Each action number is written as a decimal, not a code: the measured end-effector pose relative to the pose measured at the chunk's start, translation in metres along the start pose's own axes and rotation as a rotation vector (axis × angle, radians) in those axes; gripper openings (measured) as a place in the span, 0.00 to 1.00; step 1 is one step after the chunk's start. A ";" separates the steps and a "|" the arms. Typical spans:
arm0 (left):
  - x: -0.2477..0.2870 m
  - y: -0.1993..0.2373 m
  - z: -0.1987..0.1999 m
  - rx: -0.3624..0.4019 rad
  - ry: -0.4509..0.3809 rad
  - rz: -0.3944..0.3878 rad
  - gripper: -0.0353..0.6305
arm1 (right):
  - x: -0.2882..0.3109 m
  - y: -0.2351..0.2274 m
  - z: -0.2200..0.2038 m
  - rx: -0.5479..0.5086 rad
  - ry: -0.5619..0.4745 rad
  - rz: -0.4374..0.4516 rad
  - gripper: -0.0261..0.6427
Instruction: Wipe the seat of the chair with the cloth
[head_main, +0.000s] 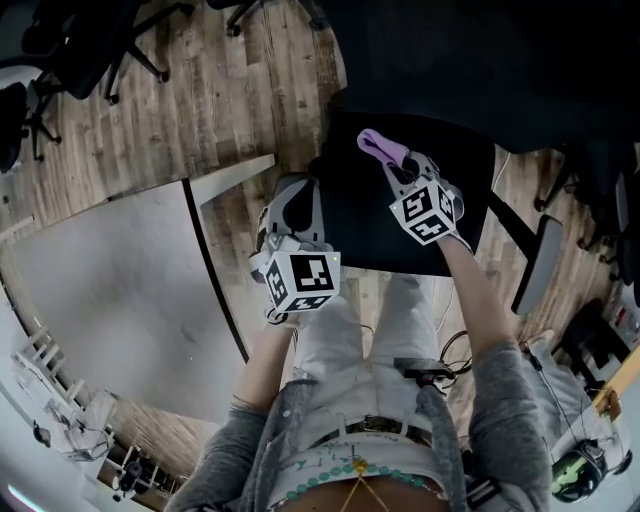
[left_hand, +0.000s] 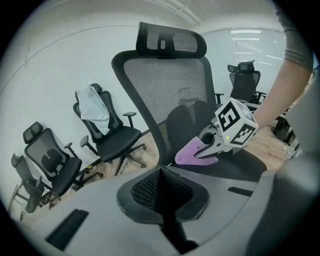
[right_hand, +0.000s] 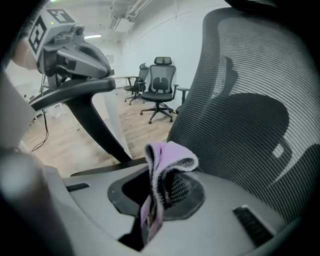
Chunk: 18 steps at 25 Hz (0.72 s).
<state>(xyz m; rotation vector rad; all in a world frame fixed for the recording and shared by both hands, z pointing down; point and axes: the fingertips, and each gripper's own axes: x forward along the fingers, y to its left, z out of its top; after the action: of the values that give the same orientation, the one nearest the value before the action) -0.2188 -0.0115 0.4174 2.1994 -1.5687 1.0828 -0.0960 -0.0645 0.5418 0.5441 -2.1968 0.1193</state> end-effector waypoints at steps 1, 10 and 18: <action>0.000 0.000 0.000 0.000 0.000 -0.002 0.05 | 0.006 0.001 0.000 -0.013 0.002 0.003 0.11; 0.002 -0.001 0.002 0.000 0.002 -0.019 0.05 | 0.062 -0.006 -0.004 -0.179 0.040 -0.064 0.11; 0.004 0.004 0.003 0.001 0.002 -0.026 0.05 | 0.106 -0.001 0.004 -0.387 0.080 -0.116 0.11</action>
<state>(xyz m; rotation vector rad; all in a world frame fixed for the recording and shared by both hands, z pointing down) -0.2206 -0.0176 0.4167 2.2120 -1.5344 1.0786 -0.1565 -0.1030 0.6201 0.4367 -2.0348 -0.3349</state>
